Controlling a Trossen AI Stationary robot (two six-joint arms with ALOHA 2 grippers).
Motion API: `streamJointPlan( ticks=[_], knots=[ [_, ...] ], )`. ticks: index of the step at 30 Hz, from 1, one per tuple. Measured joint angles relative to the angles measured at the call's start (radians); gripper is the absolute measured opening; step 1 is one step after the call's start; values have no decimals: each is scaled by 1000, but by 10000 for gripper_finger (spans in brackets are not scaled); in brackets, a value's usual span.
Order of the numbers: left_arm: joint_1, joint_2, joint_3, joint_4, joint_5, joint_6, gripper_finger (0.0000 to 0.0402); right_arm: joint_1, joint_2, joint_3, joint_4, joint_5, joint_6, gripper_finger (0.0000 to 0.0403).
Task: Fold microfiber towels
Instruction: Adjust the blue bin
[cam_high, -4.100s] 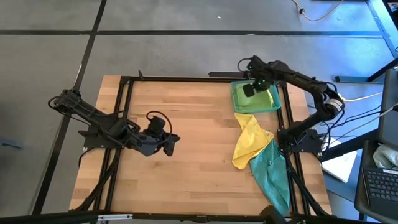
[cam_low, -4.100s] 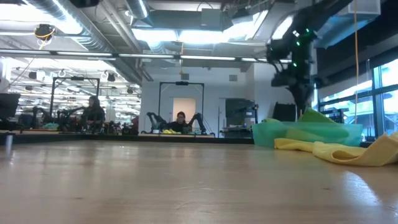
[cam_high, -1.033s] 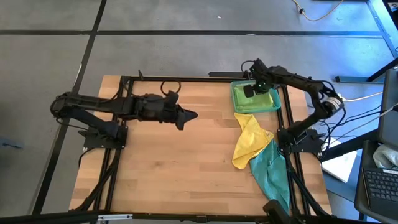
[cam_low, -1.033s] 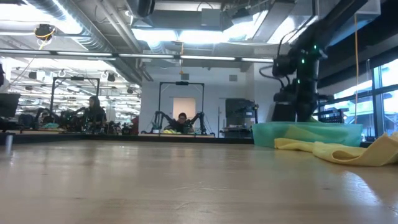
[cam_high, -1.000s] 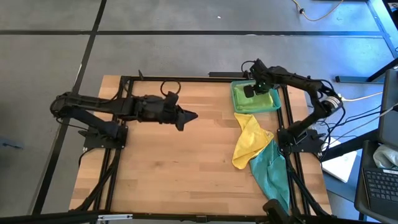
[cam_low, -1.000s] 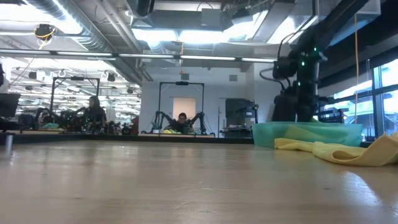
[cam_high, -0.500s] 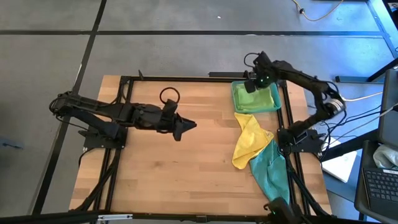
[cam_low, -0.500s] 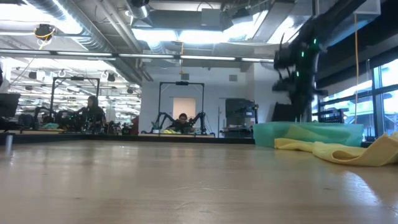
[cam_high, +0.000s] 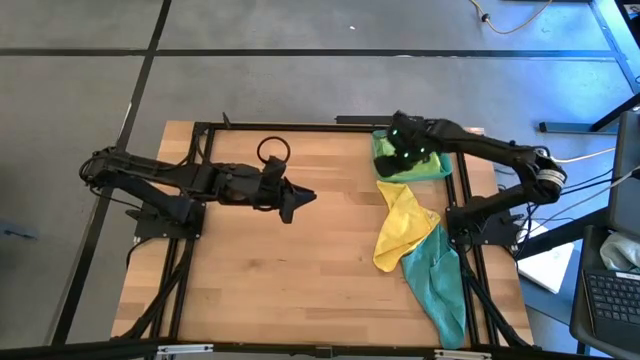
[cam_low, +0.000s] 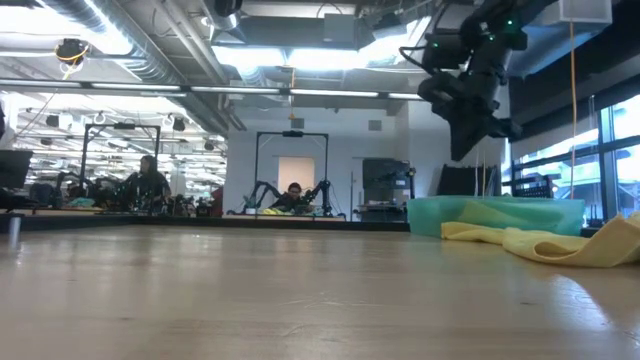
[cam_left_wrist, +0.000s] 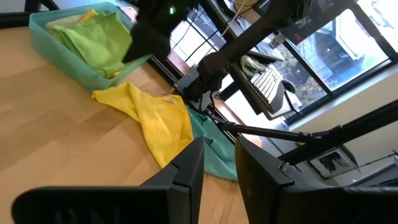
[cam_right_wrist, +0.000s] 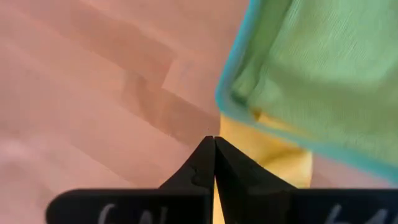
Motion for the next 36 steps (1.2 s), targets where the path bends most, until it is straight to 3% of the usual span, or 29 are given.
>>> streamJointPlan(
  ticks=[8,12,18,23,36],
  knots=[
    [-5,0,0,0,-1,-8,82,125,119,-1,-59,53,166,13],
    [-6,0,0,0,-1,-8,82,123,213,-1,-47,56,158,13],
    [-6,0,0,0,8,-10,82,60,332,-2,-33,170,82,13],
    [-28,0,0,0,23,-28,82,-10,326,-2,-3,210,79,13],
    [-43,0,0,0,23,-30,82,-84,313,-2,-48,136,-25,13]
  ],
)
